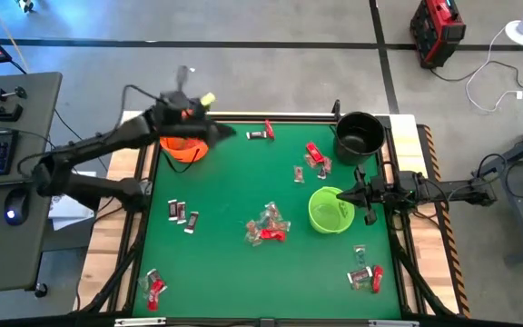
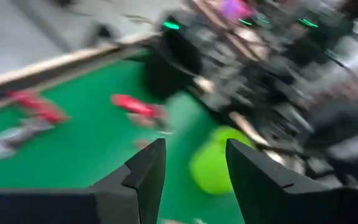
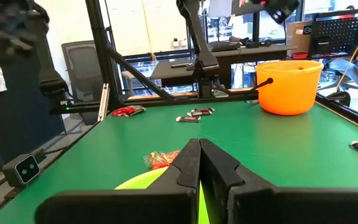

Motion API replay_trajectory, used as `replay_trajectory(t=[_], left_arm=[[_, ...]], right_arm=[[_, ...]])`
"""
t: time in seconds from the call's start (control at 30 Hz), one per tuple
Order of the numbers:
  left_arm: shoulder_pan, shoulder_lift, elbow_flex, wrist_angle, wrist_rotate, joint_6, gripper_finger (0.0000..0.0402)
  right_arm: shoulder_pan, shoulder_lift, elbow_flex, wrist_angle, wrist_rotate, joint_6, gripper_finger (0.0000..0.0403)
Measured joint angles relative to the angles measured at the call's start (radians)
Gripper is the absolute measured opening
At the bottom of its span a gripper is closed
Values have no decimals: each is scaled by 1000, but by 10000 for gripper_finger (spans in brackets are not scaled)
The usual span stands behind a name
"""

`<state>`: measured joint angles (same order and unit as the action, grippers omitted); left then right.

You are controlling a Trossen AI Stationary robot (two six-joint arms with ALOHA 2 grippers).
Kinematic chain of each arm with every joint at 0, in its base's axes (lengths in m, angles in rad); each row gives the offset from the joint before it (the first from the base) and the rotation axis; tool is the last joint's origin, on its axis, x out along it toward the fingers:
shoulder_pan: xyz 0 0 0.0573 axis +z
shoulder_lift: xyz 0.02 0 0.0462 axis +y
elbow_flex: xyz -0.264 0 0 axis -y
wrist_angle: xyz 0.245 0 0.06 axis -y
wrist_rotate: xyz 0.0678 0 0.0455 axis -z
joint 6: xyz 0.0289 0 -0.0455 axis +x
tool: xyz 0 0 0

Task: Sort candy by brand, put in halloween buckets
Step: Put the blue gummy into the orange bucket

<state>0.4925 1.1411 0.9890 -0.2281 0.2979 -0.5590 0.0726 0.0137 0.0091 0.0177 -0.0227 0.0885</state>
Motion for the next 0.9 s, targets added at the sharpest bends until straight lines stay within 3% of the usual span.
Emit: replay_trajectory(t=[0.17, 0.3, 0.43, 0.57, 0.9], left_arm=[[-243, 150, -3, -41, -77, 72, 161], [-346, 327, 21, -108, -94, 74, 161], [-397, 503, 116, -208, -96, 74, 161], [-431, 631, 215, -200, -94, 63, 161], [-463, 781, 296, -204, -82, 6, 161]], right_arm=[[0, 0, 0, 0, 0, 0, 0], [0, 0, 0, 0, 0, 0, 0], [0, 0, 0, 0, 0, 0, 0], [0, 0, 0, 0, 0, 0, 0], [0, 1, 0, 0, 0, 0, 0]])
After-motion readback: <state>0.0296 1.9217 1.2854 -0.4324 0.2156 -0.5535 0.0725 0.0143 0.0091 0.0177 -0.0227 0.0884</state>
